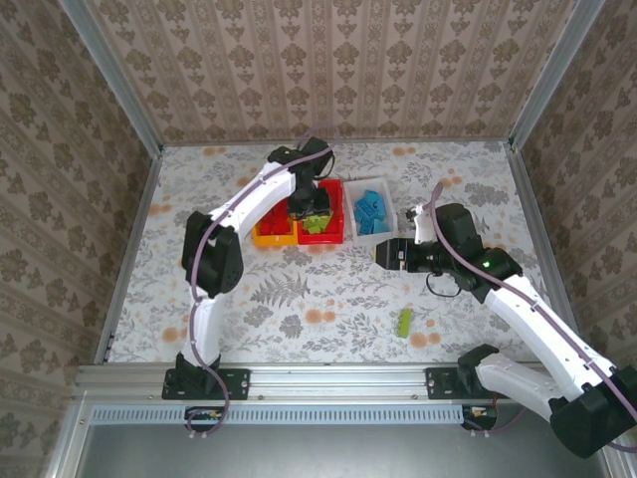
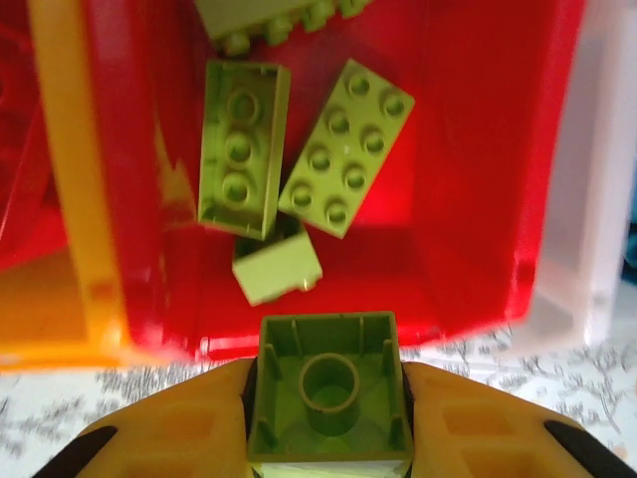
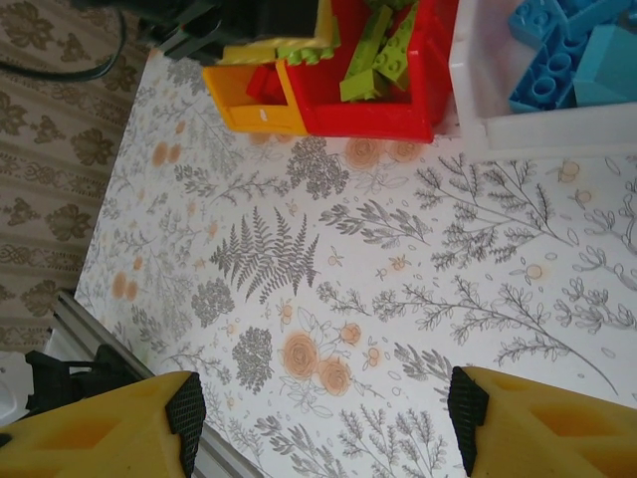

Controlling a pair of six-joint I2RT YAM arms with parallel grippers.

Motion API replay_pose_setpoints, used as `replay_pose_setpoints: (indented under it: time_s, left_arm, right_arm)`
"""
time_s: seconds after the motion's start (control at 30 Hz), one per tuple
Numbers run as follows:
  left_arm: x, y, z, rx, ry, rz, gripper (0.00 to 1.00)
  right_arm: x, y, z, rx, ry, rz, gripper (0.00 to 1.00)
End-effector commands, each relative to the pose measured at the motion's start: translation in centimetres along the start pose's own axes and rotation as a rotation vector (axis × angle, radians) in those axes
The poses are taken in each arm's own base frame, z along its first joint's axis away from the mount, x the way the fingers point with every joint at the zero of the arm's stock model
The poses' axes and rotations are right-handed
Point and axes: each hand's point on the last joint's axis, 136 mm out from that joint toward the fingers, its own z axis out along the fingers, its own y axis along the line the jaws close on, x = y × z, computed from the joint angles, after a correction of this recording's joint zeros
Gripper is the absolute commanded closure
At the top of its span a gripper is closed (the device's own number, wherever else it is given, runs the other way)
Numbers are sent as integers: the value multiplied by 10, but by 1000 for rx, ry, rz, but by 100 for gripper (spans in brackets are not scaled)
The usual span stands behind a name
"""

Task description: Sort the legos into containers by color

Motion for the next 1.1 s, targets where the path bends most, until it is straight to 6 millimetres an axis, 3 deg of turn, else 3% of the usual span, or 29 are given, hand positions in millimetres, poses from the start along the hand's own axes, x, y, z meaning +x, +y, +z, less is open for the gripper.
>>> replay_pose_setpoints:
  time_s: [0.0, 0.17, 0.27, 0.43, 0.73, 0.9, 1.07]
  left_arm:
    - [-10, -13, 7, 58, 11, 37, 67]
    - [-9, -20, 26, 94, 46, 18, 64]
    - [-3, -17, 32, 91, 69, 13, 61]
    - [1, -17, 35, 100, 82, 19, 51]
    - [-1, -15, 17, 92, 54, 33, 42]
    - [-6, -15, -13, 98, -11, 44, 35]
    - [6, -23, -52, 175, -111, 154, 27]
  right_arm:
    - [7, -12, 2, 55, 38, 45, 31]
    - [24, -24, 10, 97, 119, 87, 31]
    - [29, -16, 15, 35, 148, 98, 29]
    - [5, 21, 6, -148, 7, 22, 27]
    - [-16, 35, -1, -114, -219, -198, 24]
    - [-3, 0, -4, 87, -148, -131, 23]
    - [51, -51, -16, 332, 73, 61, 20]
